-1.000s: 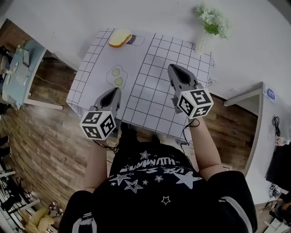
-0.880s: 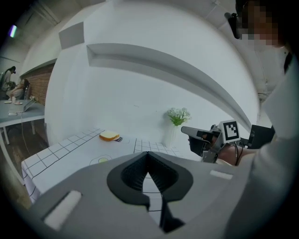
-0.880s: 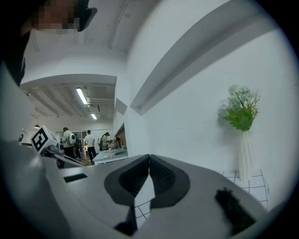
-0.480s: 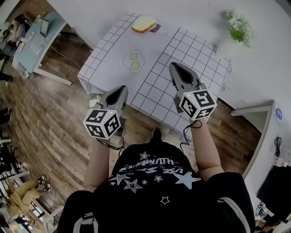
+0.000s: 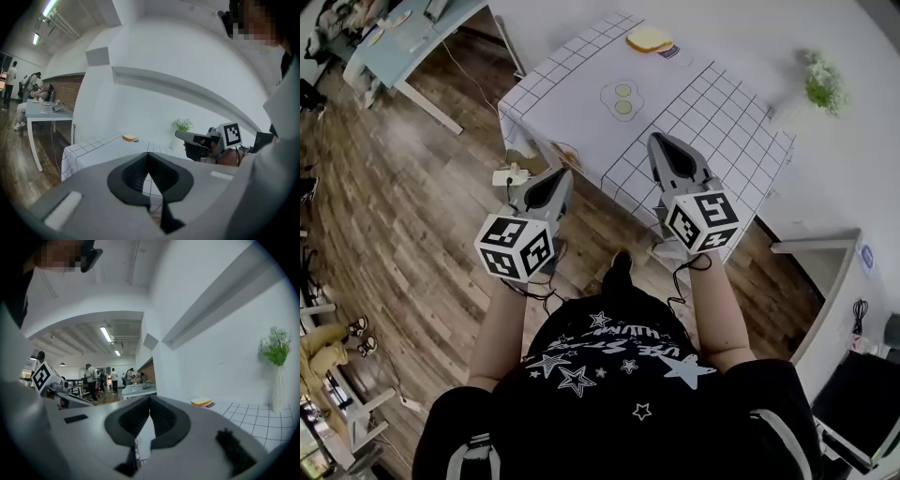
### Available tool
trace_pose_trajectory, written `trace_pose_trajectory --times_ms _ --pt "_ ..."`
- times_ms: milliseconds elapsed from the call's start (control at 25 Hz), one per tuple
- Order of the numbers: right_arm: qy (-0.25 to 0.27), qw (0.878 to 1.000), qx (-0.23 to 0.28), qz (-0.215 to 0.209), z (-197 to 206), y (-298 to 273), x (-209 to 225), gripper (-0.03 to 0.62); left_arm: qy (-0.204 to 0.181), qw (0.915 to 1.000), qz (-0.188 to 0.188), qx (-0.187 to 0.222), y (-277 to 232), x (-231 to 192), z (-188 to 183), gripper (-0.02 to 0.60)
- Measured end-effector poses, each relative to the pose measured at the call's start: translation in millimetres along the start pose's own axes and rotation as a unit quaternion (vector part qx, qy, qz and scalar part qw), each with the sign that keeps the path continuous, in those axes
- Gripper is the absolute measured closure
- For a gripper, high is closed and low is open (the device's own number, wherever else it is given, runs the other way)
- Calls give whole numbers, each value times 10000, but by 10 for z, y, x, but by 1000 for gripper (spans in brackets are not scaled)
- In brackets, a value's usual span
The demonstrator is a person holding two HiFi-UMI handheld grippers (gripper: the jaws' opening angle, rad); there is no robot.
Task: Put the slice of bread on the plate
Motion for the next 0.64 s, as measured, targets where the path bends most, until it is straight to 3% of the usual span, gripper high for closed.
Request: trace_pose_trajectory --times_ms 280,640 --pt "1 9999 160 24 15 351 -542 580 78 9996 -107 255 695 75 108 574" --pt "-504 9987 -104 43 -870 615 -289 579 18 9991 -309 -297 621 419 -882 574"
Point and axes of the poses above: the fingertips, and each gripper's own axes: y backward along the fingers, x to its right, z out of its underside, the point moved 7 cm from there along y, backward along the fingers, and after that the axes turned 10 degrees about -y, right-handed, at the moved point
